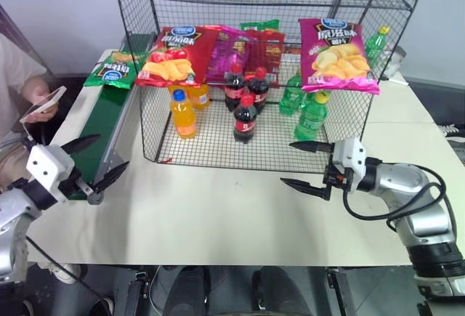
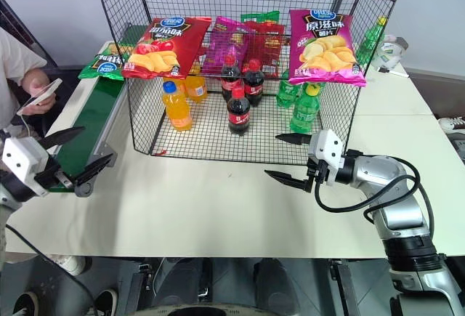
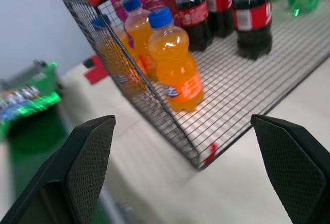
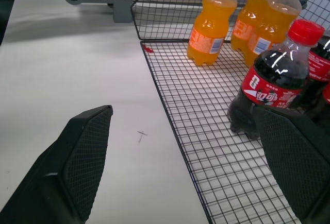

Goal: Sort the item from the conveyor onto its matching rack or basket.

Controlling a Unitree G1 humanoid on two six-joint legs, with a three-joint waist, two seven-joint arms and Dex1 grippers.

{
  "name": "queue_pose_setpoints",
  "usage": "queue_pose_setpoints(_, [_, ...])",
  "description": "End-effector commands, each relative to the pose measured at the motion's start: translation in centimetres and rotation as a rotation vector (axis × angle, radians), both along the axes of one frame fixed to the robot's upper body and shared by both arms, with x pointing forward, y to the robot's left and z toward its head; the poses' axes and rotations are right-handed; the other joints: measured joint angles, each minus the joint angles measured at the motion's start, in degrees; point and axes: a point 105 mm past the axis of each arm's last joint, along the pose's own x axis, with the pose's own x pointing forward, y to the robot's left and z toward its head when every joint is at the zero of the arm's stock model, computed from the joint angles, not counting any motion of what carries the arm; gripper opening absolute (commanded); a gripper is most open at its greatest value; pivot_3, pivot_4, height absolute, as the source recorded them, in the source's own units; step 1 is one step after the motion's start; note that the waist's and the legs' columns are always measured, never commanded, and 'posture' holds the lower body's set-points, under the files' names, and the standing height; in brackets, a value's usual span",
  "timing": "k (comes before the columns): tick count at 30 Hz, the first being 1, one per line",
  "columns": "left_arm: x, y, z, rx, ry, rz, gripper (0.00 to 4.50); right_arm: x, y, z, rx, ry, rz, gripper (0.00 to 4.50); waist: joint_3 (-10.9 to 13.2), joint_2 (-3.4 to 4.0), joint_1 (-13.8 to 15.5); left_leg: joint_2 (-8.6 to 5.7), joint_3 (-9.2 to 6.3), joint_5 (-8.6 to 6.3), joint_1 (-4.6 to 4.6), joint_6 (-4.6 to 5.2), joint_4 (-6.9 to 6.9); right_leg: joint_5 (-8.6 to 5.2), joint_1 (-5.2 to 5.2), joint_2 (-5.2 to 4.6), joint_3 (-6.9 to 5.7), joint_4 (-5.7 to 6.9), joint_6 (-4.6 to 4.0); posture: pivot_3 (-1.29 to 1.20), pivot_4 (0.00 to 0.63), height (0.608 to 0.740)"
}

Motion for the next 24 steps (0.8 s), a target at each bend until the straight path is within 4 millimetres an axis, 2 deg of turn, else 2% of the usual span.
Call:
queue_pose_setpoints(1, [-1.2,1.7,1.2,0.202,-0.129,0.063,4.5,-0.2,1.4,0.9,0.026,-0.034,0.05,4.47,0.0,-0.01,-0.1,0.01,0.0,0.0,0.0,0.0,-0.01,0.0,0.0,0.01,0.0,0.0,0.0,0.0,0.15,0.739])
queue_pose_setpoints(6, [-1.9,3.6,0.6,0.486,-0.218,0.145,4.5,-0.4,2.8,1.1,0.051,-0.022,0.1,4.47,0.0,-0.01,0.1,0.0,0.02,0.0,-0.01,0.0,-0.01,0.0,-0.01,-0.02,0.0,0.0,0.0,0.0,0.15,0.739])
queue_pose_setpoints(15, [-3.0,6.8,-0.3,0.651,-0.263,0.298,4.5,-1.4,6.0,1.3,0.079,0.033,0.237,4.47,0.0,-0.06,0.0,0.0,0.03,-0.01,-0.02,0.01,-0.02,0.0,-0.06,-0.04,-0.01,0.02,0.0,0.0,0.15,0.739])
queue_pose_setpoints(24, [-5.3,7.8,-2.0,0.736,-0.242,0.344,4.5,-1.6,6.2,1.2,0.071,0.064,0.265,4.47,-0.1,-0.1,-0.1,0.02,0.02,-0.01,-0.06,0.01,-0.04,0.0,-0.11,-0.06,-0.02,0.03,0.0,0.0,0.15,0.739])
